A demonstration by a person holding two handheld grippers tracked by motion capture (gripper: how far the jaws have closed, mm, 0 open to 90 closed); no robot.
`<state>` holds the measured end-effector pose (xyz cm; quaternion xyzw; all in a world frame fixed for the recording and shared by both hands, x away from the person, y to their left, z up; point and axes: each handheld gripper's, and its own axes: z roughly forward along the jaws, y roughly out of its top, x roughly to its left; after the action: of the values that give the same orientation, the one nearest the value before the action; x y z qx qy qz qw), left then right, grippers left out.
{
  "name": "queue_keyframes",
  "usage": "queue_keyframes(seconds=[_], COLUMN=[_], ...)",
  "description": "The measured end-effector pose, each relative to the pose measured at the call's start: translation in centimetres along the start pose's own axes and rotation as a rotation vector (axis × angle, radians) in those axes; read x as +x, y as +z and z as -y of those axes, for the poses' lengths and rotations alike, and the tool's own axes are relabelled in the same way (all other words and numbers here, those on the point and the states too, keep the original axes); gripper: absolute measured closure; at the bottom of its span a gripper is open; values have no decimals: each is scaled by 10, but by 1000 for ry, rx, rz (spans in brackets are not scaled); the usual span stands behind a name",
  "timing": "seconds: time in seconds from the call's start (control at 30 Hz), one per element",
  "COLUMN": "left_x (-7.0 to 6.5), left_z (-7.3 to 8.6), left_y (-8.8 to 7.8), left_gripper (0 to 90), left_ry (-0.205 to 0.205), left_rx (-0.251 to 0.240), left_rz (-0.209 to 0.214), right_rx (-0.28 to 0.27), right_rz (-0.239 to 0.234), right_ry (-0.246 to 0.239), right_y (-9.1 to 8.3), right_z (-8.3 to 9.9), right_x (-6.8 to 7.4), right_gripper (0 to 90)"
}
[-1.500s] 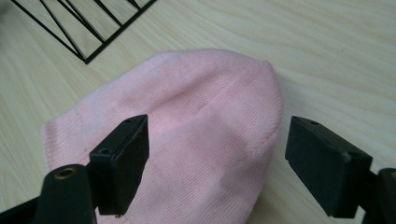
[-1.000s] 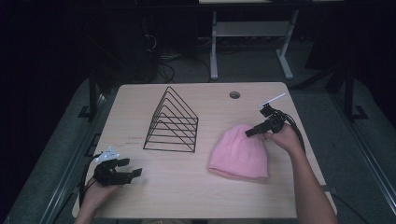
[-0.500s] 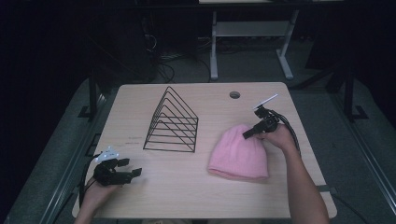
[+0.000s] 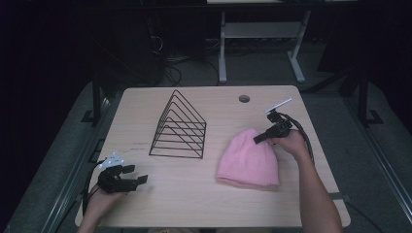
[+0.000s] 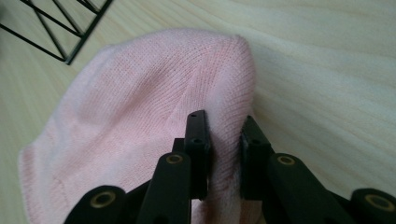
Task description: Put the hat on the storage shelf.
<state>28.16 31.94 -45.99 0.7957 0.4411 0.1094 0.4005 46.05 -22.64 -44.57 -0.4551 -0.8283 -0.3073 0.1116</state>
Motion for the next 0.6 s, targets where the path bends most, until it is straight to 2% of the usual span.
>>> queue_keyframes(seconds=[0.1, 0.37, 0.6], left_x=[0, -2, -4], left_z=[0, -4, -18], left_y=[0, -4, -12], left_gripper=[244, 252, 267], left_ry=[-5, -4, 57], left_rx=[1, -2, 0], left_rz=[4, 38, 107], right_rx=[-22, -70, -125], right_rz=[-18, -30, -45], right_ry=[1, -40, -97], right_y=[-6, -25, -48], right_z=[0, -1, -7], right_x=[3, 17, 36], right_gripper=[774, 777, 780])
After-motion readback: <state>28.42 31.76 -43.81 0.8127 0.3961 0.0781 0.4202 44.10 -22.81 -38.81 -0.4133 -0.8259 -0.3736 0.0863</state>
